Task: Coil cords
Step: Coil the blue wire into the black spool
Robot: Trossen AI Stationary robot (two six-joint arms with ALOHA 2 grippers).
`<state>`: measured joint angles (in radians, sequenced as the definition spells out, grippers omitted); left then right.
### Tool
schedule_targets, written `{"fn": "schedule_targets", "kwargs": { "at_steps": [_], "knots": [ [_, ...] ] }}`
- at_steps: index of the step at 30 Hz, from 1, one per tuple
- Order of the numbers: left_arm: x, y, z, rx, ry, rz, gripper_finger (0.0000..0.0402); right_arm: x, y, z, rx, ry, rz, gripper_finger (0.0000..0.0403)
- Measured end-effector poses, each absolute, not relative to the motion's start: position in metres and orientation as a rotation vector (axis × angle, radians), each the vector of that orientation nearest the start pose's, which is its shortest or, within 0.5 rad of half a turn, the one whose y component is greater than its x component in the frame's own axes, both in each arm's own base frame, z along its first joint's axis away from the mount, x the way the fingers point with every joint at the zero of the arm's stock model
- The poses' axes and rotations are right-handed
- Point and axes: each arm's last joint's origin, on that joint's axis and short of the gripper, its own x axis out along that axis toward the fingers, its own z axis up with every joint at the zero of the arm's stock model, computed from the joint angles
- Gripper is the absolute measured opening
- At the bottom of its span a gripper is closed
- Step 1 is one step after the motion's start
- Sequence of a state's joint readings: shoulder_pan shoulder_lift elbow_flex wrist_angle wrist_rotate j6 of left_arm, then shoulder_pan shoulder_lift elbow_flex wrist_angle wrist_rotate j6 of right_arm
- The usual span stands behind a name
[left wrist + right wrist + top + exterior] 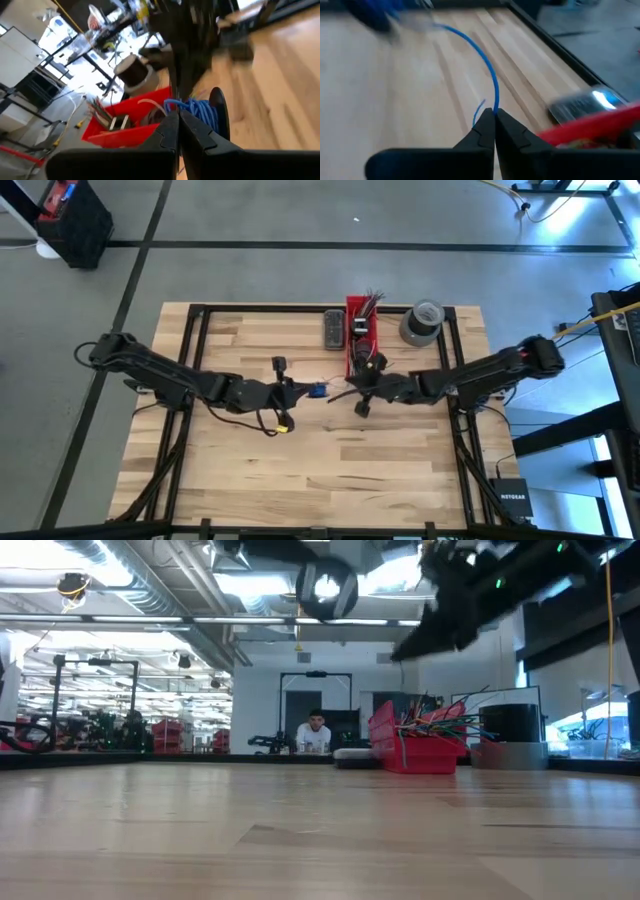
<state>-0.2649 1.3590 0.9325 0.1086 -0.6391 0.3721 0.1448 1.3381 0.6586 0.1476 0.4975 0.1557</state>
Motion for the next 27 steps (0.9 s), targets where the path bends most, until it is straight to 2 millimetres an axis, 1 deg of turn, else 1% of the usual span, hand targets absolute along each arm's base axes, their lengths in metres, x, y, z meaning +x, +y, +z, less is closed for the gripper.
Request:
{"fn": "schedule_targets", "kwargs": {
  "at_steps": [4,6,9,13,18,20,23,27],
  "knots": [
    [0.301,-0.053,0.274,0.552,0.422,0.332,0.0001,0.260,0.028,0.230,0.066,0.357,-0.300,0.0007],
    [0.307,-0.047,0.268,0.554,0.437,0.351,0.0001,0.260,0.031,0.236,0.086,0.312,-0.258,0.0005],
    [0.317,-0.039,0.261,0.537,0.430,0.386,0.0001,0.267,0.036,0.237,0.112,0.257,-0.188,0.0003],
    [0.328,-0.032,0.255,0.500,0.386,0.425,0.0001,0.279,0.040,0.229,0.131,0.223,-0.137,0.0004],
    [0.336,-0.030,0.251,0.465,0.334,0.447,0.0001,0.297,0.044,0.215,0.140,0.153,-0.094,0.0003],
    [0.339,-0.030,0.246,0.462,0.337,0.448,0.0001,0.305,0.045,0.212,0.118,0.120,-0.094,0.0003],
    [0.343,-0.030,0.246,0.422,0.289,0.461,0.0001,0.316,0.046,0.211,0.061,0.097,-0.116,0.0003],
    [0.344,-0.029,0.249,0.348,0.233,0.487,0.0001,0.327,0.046,0.205,-0.003,0.138,-0.170,0.0003]
  ]
}}
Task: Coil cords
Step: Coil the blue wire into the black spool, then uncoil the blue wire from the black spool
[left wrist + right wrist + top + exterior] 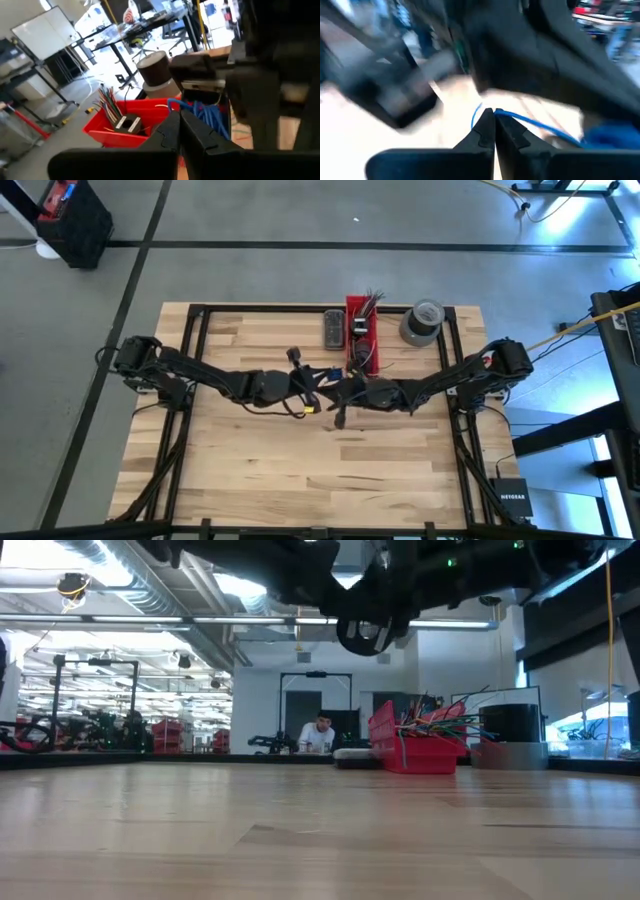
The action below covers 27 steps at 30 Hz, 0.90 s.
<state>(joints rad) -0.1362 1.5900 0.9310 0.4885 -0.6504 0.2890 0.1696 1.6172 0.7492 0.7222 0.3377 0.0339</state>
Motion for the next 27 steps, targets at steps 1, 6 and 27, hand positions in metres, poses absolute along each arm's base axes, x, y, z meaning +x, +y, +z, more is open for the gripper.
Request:
{"fn": "schedule_targets", "kwargs": {
  "at_steps": [1,6,27],
  "knots": [
    [0.343,-0.029,0.252,0.327,0.221,0.488,0.0001,0.327,0.046,0.202,-0.029,0.164,-0.198,0.0004],
    [0.337,-0.032,0.264,0.265,0.167,0.480,0.0001,0.324,0.041,0.193,-0.140,0.279,-0.357,0.0008],
    [0.328,-0.037,0.266,0.344,0.260,0.444,0.0000,0.314,0.043,0.180,-0.196,0.467,-0.361,0.0066]
  ]
}}
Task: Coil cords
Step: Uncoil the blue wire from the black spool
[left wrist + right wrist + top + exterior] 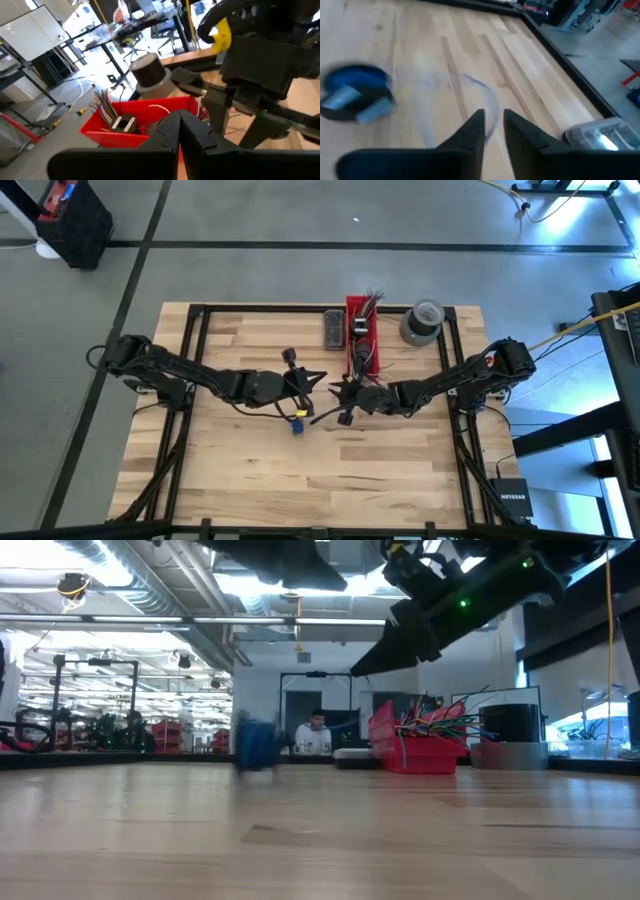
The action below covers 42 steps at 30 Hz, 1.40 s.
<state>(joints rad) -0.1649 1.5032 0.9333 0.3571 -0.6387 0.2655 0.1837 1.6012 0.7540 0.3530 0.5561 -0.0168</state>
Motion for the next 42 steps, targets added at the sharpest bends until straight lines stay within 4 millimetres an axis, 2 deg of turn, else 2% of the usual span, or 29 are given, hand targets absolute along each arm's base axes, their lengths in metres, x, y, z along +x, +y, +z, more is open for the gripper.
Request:
{"fn": "schedule_targets", "kwargs": {
  "at_steps": [5,9,13,16,20,24,27,32,36,42],
  "knots": [
    [0.326,-0.037,0.258,0.363,0.336,0.435,0.0003,0.313,0.042,0.178,-0.193,0.486,-0.364,0.0129],
    [0.319,-0.038,0.260,0.337,0.384,0.429,0.0032,0.313,0.042,0.177,-0.195,0.490,-0.363,0.0161],
    [0.303,-0.053,0.268,0.411,0.536,0.352,0.0077,0.311,0.042,0.174,-0.212,0.531,-0.360,0.0175],
    [0.290,-0.070,0.269,0.405,0.626,0.224,0.0105,0.310,0.043,0.172,-0.210,0.556,-0.330,0.0177],
    [0.281,-0.093,0.251,0.367,0.711,0.015,0.0120,0.310,0.045,0.171,-0.188,0.563,-0.253,0.0177],
    [0.279,-0.108,0.220,0.395,0.788,-0.067,0.0115,0.310,0.045,0.171,-0.181,0.562,-0.233,0.0177],
    [0.279,-0.120,0.204,0.397,0.832,-0.148,0.0106,0.310,0.045,0.171,-0.182,0.565,-0.233,0.0177],
    [0.289,-0.138,0.190,0.359,0.785,-0.278,0.0091,0.310,0.045,0.171,-0.182,0.564,-0.234,0.0177],
    [0.301,-0.144,0.175,0.374,0.756,-0.344,0.0084,0.310,0.045,0.171,-0.183,0.568,-0.234,0.0177],
    [0.309,-0.138,0.159,0.359,0.797,-0.321,0.0082,0.309,0.045,0.169,-0.189,0.588,-0.233,0.0177]
  ]
}}
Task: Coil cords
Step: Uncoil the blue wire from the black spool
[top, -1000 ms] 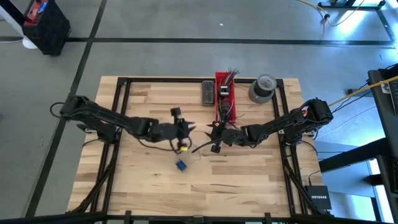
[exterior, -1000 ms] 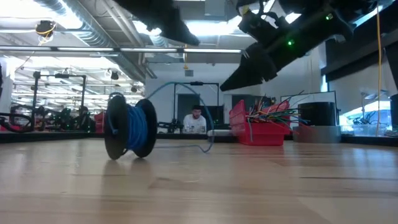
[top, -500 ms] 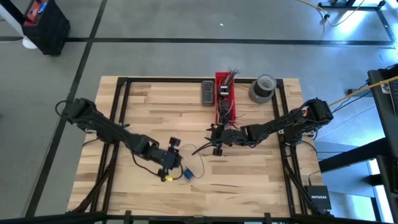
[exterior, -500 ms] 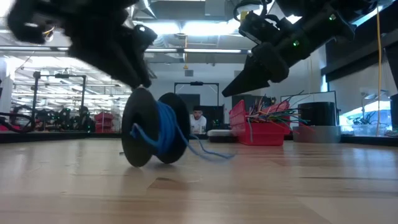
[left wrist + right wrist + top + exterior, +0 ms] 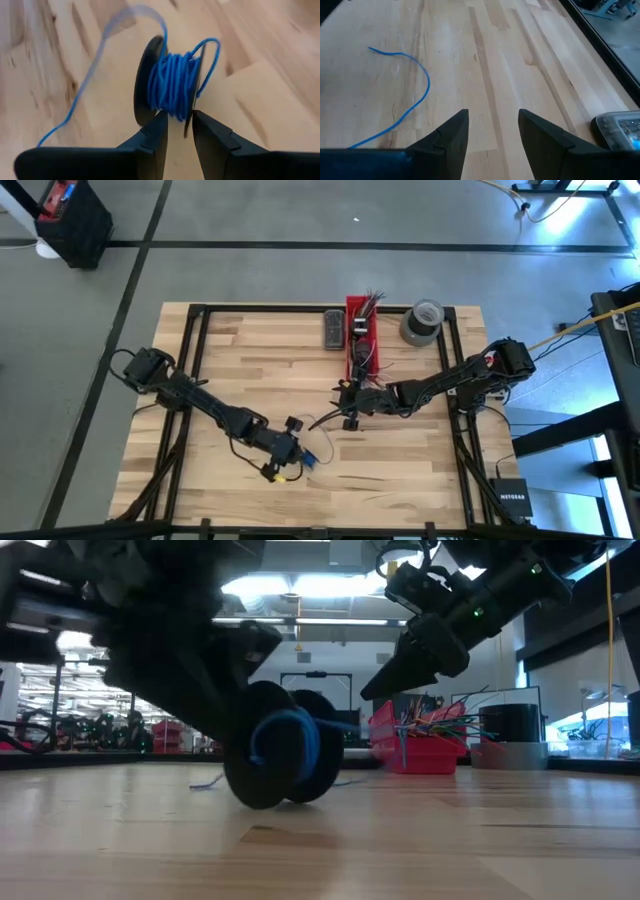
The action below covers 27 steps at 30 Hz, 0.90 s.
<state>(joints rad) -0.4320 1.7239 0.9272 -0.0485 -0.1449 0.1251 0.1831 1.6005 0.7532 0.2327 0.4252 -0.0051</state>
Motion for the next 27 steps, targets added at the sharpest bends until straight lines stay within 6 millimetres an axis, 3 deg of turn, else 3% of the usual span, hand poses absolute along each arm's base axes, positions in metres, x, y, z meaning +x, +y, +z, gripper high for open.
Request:
{"fn": "schedule_targets", "kwargs": {
  "at_steps": [5,10,15,18,27],
  "knots": [
    [0.310,-0.135,0.159,0.337,0.799,-0.318,0.0072,0.309,0.045,0.169,-0.189,0.588,-0.233,0.0177],
    [0.310,-0.136,0.159,0.327,0.804,-0.340,0.0010,0.309,0.045,0.169,-0.189,0.587,-0.233,0.0177],
    [0.306,-0.133,0.166,0.340,0.807,-0.311,0.0005,0.309,0.045,0.169,-0.189,0.587,-0.233,0.0177],
    [0.298,-0.127,0.184,0.382,0.797,-0.219,0.0004,0.309,0.044,0.170,-0.197,0.583,-0.258,0.0177],
    [0.266,-0.099,0.275,0.441,0.480,0.094,0.0003,0.308,0.045,0.176,-0.176,0.596,-0.230,0.0177]
  ]
}}
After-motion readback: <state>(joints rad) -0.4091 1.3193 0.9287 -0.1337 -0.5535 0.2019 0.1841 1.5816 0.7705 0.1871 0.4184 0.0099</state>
